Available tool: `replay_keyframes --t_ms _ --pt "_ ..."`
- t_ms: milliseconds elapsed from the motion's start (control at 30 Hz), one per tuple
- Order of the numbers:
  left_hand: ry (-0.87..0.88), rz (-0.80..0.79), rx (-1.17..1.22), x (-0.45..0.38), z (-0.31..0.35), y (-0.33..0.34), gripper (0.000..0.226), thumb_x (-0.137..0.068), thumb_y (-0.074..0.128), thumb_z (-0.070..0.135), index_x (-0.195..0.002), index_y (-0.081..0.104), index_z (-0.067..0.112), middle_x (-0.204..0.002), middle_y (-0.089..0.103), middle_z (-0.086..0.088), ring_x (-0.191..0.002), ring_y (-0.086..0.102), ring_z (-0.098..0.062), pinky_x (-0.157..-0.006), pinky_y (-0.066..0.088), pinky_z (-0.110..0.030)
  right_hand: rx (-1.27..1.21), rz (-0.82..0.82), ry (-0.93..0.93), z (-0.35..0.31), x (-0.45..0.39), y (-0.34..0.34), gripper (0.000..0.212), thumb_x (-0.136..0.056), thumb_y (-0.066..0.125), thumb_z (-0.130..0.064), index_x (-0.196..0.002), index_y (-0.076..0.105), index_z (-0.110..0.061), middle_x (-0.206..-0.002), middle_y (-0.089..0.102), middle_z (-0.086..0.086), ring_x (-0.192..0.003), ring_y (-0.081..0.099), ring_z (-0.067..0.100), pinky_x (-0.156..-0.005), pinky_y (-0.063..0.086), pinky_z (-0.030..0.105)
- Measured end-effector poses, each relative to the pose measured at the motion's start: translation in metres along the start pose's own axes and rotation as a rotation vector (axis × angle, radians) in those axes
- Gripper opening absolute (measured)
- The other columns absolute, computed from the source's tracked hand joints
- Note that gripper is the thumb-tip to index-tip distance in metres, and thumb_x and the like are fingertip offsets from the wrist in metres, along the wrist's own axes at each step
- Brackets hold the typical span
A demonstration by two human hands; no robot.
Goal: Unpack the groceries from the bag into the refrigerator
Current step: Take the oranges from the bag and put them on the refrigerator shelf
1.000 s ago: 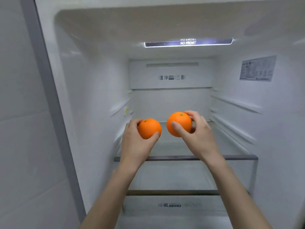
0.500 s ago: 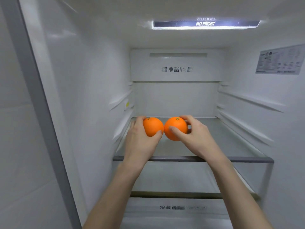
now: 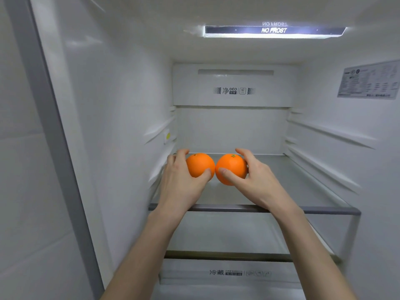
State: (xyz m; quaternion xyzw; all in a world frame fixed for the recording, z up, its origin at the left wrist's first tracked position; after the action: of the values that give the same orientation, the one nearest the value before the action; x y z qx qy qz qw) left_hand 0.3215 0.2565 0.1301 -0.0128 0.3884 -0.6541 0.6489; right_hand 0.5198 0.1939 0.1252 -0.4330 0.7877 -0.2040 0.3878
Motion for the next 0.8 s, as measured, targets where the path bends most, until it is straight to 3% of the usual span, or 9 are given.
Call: replay_keyframes --t_ms 167,333,500,667,800 --pt "0.022 0.021 -0.026 0.005 0.003 -0.005 0.077 -0.087 0.072 0.049 -0.152 0.038 0.026 -0.151 0.044 -0.001 -0.134 0.05 -0.024 -0.1 0.047 -0.037 0.013 0.026 0.002 -0.003 0.003 -0.007 0.1 -0.07 0.05 -0.086 -0.155 0.033 -0.037 -0.149 0.056 -0.003 -0.132 0.056 0.023 -0.11 0.046 0.054" --pt "0.119 0.109 -0.124 0.018 0.014 -0.016 0.069 -0.093 0.067 0.046 -0.152 0.04 0.023 -0.147 0.047 -0.001 -0.131 0.048 -0.022 -0.098 0.043 -0.033 0.016 0.159 -0.034 -0.005 0.023 -0.031 0.082 -0.087 0.062 -0.069 -0.156 0.037 -0.033 -0.151 0.053 -0.006 -0.137 0.051 0.017 -0.112 0.044 0.051" --pt "0.352 0.224 -0.135 0.043 0.027 -0.016 0.049 -0.092 0.067 0.038 -0.135 0.054 0.019 -0.128 0.058 0.0 -0.114 0.054 -0.023 -0.095 0.046 -0.036 0.085 0.337 -0.128 -0.009 0.063 -0.052 0.066 -0.095 0.058 -0.063 -0.15 0.048 -0.027 -0.146 0.055 -0.008 -0.135 0.052 0.012 -0.111 0.047 0.044" --pt "0.471 0.177 -0.137 0.083 0.03 -0.01 0.048 -0.096 0.061 0.037 -0.138 0.057 0.015 -0.135 0.06 -0.002 -0.123 0.055 -0.026 -0.102 0.043 -0.035 0.344 0.446 -0.22 -0.008 0.118 -0.062 0.059 -0.097 0.056 -0.053 -0.144 0.057 -0.017 -0.142 0.059 0.001 -0.13 0.056 0.022 -0.107 0.048 0.046" --pt "0.471 0.135 -0.11 0.115 0.032 -0.004 0.053 -0.097 0.059 0.039 -0.141 0.056 0.01 -0.14 0.059 -0.007 -0.13 0.053 -0.027 -0.109 0.045 -0.042 0.3 0.442 -0.174 0.005 0.167 -0.075 0.059 -0.099 0.054 -0.052 -0.147 0.055 -0.018 -0.147 0.056 -0.003 -0.135 0.053 0.018 -0.11 0.046 0.046"
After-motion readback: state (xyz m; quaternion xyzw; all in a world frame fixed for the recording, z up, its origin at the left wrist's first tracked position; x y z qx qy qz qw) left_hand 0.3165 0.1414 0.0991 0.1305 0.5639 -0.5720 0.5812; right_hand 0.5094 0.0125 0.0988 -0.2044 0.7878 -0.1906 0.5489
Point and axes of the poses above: each hand's wrist, its own x-axis away from the middle knuckle, its own y-axis out of the palm, z = x × y, the point moved 9 cm from there along -x, towards the middle knuckle
